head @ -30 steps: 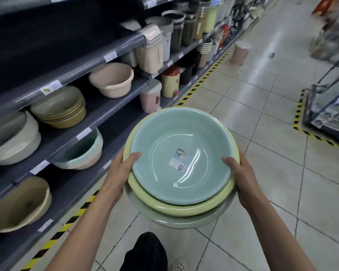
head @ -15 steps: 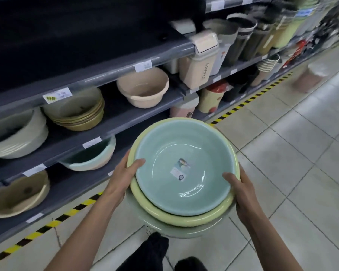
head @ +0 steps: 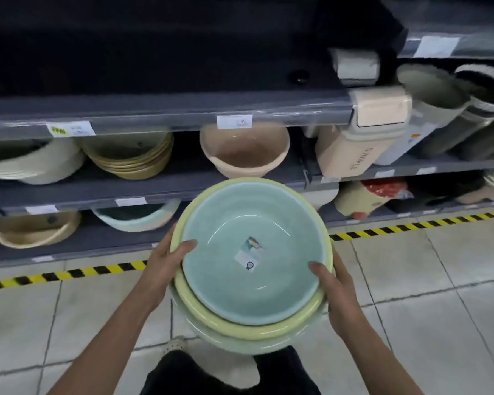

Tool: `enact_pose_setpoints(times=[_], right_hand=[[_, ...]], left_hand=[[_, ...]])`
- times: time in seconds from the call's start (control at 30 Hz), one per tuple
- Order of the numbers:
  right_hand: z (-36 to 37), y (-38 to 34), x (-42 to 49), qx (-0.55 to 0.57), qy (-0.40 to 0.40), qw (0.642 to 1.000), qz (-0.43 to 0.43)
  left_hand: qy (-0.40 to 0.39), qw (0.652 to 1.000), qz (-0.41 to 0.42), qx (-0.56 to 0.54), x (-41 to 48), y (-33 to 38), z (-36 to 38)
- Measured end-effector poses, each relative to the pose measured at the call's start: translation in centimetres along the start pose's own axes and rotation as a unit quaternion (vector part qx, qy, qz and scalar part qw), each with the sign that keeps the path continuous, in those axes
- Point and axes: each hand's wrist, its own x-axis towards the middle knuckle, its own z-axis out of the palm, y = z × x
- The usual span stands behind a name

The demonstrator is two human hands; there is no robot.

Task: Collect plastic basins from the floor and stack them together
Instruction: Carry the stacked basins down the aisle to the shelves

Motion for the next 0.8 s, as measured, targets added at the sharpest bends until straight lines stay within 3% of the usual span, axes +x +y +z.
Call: enact_pose_setpoints(times=[0.37,0.8], right_hand=[[-1.7,3.3,16.0,-0.030,-0.048,0.997,0.055],[1.1,24.9,29.1,-0.035,-0.021,0.995,0.092]], left_hand=[[0.065,0.996,-0.034,-0.041,11.2,-4.7,3.9],[0.075,0.995,-0.067,-0.001,27.6,-23.6,0.6]])
